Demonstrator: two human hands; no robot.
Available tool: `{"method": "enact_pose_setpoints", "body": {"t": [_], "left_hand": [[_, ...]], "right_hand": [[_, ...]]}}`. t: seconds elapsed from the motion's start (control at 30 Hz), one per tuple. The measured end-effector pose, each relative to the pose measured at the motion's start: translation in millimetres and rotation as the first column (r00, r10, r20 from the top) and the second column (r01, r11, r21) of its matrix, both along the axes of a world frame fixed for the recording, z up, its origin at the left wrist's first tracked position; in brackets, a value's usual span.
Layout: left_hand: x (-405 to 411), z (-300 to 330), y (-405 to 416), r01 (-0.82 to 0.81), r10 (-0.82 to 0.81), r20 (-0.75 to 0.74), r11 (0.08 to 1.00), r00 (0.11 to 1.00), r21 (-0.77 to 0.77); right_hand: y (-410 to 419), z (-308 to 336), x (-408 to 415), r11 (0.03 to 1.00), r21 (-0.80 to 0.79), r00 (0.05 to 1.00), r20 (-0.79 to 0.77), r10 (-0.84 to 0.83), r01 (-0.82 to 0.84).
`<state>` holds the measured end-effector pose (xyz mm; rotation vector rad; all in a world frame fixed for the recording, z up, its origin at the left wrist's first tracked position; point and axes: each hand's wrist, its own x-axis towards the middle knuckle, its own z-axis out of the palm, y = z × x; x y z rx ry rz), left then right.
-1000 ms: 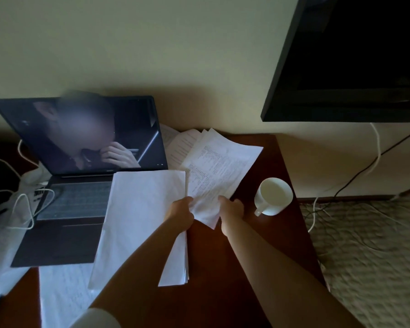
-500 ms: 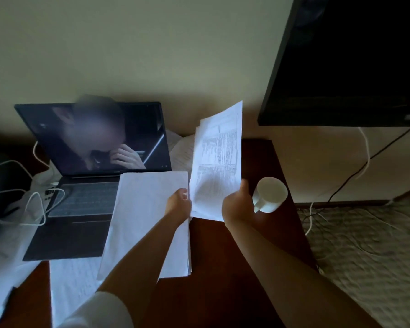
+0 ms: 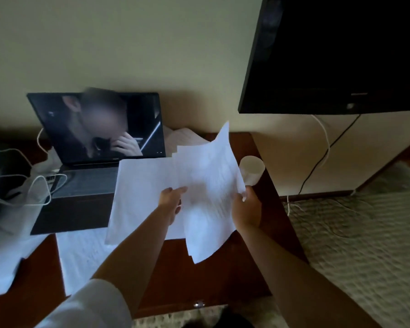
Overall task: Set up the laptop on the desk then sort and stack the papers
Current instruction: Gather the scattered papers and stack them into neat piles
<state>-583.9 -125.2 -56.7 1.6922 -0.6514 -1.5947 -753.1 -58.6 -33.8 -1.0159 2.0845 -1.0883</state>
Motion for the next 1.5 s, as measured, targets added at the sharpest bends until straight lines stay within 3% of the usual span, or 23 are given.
{"method": "enact_pose_setpoints", "body": {"t": [0.1, 0.2, 0.47, 0.7, 0.87, 1.1, 1.27, 1.5], "left_hand": [[-1, 16, 21, -0.044, 0.056, 0.086, 0.989, 0.995, -0.139], [0, 45, 38, -0.111, 0.138, 0.07, 0.949, 0.988, -0.294], [-14, 90, 83, -0.124, 0.251, 0.157, 0.82, 0.955, -0.558], [-23, 66, 114, -0.071, 0.275, 0.322, 0.849, 0.906, -0.524], [-25, 72, 121, -0.195, 0.363, 0.195, 0.798, 0.911, -0.571], [-32, 44, 135, -0.22, 0.421, 0.299, 0.821, 0.857, -0.527], [-26, 22, 131, -0.033, 0.198, 0.496, 0.946, 0.846, -0.323], [25, 38, 86, -0.172, 0.35, 0.542, 0.92, 0.764, -0.351]], "right_hand": [[14, 1, -5, 0.999, -0.032, 0.999, -0.03, 0.025, -0.026], [20, 9, -10, 0.998, -0.052, 0.999, -0.023, 0.044, -0.045], [22, 18, -11, 0.985, -0.114, 0.969, 0.194, 0.153, -0.132], [27, 6, 0, 0.959, -0.248, 0.973, 0.143, 0.179, -0.14], [22, 7, -4, 0.949, -0.295, 0.983, 0.108, 0.15, -0.112], [31, -18, -8, 0.938, -0.304, 0.981, 0.049, 0.189, -0.165], [39, -27, -5, 0.95, -0.157, 0.956, 0.075, 0.285, -0.271], [-7, -12, 31, 0.95, -0.043, 0.944, 0.111, 0.311, -0.308]]}}
